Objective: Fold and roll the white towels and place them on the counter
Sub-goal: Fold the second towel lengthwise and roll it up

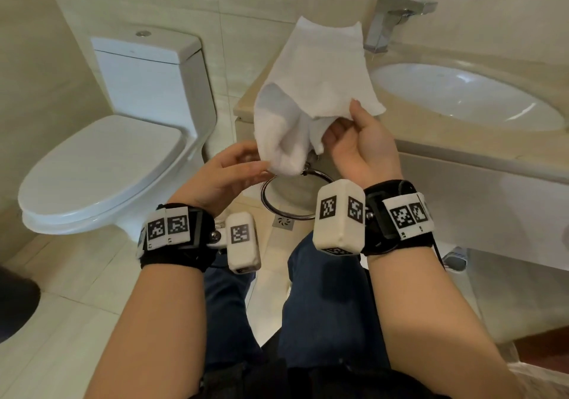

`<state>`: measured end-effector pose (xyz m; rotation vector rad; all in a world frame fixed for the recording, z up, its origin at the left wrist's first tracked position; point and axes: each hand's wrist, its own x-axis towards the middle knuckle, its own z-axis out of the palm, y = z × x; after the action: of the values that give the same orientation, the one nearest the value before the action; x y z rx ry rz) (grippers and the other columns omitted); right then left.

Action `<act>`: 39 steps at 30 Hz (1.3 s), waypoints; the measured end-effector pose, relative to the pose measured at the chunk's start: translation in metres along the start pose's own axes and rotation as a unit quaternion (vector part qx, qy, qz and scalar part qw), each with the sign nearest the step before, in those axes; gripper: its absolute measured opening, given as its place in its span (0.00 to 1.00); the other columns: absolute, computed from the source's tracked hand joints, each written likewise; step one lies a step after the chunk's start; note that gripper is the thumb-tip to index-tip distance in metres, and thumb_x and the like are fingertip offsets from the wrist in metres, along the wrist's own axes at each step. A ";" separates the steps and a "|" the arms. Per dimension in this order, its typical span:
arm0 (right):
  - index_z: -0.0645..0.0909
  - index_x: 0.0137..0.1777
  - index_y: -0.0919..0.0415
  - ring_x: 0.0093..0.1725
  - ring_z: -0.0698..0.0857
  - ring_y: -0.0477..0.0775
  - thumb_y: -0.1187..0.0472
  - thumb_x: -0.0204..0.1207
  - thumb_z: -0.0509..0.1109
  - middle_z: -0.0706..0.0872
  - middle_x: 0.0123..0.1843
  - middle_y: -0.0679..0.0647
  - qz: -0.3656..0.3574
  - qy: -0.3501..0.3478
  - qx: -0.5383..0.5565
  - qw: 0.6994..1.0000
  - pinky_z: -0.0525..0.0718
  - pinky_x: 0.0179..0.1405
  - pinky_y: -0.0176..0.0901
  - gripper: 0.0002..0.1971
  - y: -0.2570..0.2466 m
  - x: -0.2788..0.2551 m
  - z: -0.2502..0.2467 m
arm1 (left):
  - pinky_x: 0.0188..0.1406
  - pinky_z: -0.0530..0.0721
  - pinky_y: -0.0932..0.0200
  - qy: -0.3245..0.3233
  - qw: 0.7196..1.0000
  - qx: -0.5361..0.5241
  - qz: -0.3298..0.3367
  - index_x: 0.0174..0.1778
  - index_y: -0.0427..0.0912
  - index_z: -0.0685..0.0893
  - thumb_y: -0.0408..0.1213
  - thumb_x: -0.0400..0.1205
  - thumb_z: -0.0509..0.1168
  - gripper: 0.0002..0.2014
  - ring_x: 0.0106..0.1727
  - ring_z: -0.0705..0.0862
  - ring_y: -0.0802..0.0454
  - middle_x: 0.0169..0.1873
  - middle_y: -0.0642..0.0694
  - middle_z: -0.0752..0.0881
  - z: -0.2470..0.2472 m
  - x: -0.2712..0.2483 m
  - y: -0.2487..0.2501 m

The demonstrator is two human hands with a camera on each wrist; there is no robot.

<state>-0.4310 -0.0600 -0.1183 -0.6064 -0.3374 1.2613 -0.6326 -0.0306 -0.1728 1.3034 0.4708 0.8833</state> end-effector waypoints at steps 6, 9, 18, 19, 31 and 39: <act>0.76 0.64 0.63 0.55 0.85 0.58 0.58 0.85 0.57 0.85 0.50 0.60 0.024 -0.010 -0.019 0.999 0.79 0.64 0.49 0.14 0.000 -0.003 0.000 | 0.63 0.81 0.54 0.006 0.998 0.015 0.067 0.49 0.47 0.88 0.43 0.62 0.81 0.21 0.56 0.84 0.50 0.49 0.47 0.89 0.001 0.000 0.018; 0.72 0.73 0.65 0.73 0.76 0.61 0.59 0.84 0.59 0.81 0.62 0.62 0.044 -0.014 -0.021 0.999 0.69 0.76 0.57 0.20 -0.003 -0.004 0.000 | 0.48 0.86 0.58 0.091 0.992 0.026 0.085 0.41 0.45 0.87 0.40 0.59 0.81 0.16 0.44 0.86 0.50 0.40 0.46 0.89 0.009 0.005 0.027; 0.77 0.44 0.64 0.37 0.86 0.53 0.71 0.77 0.63 0.85 0.38 0.56 0.016 0.090 -0.114 0.989 0.88 0.39 0.42 0.04 -0.012 -0.012 -0.011 | 0.18 0.80 0.64 0.325 0.891 0.284 0.140 0.35 0.46 0.72 0.25 0.70 0.63 0.10 0.27 0.78 0.44 0.32 0.47 0.73 0.016 0.010 0.047; 0.77 0.41 0.63 0.32 0.87 0.52 0.72 0.77 0.63 0.85 0.33 0.55 0.010 0.110 -0.128 0.986 0.88 0.33 0.40 0.06 -0.014 -0.012 -0.014 | 0.13 0.76 0.66 0.352 0.871 0.311 0.147 0.36 0.44 0.72 0.24 0.72 0.61 0.09 0.23 0.75 0.46 0.30 0.48 0.71 0.013 0.009 0.048; 0.79 0.32 0.63 0.31 0.82 0.54 0.73 0.70 0.65 0.83 0.33 0.57 -0.012 0.208 -0.276 0.938 0.85 0.43 0.48 0.08 -0.023 -0.017 -0.045 | 0.48 0.85 0.59 0.091 0.863 0.455 -0.198 0.61 0.48 0.76 0.35 0.84 0.61 0.10 0.47 0.87 0.54 0.49 0.47 0.87 -0.001 -0.006 0.057; 0.82 0.35 0.66 0.38 0.85 0.61 0.69 0.69 0.67 0.85 0.34 0.61 0.114 0.225 -0.354 0.900 0.86 0.50 0.58 0.04 -0.009 -0.023 -0.079 | 0.68 0.78 0.48 0.144 0.856 0.419 -0.267 0.76 0.39 0.68 0.48 0.82 0.62 0.28 0.65 0.80 0.45 0.68 0.43 0.78 0.006 0.020 0.002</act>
<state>-0.3864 -0.1022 -0.1741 -1.5738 -0.3385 1.1586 -0.6171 -0.0190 -0.1661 1.6839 1.5023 0.3790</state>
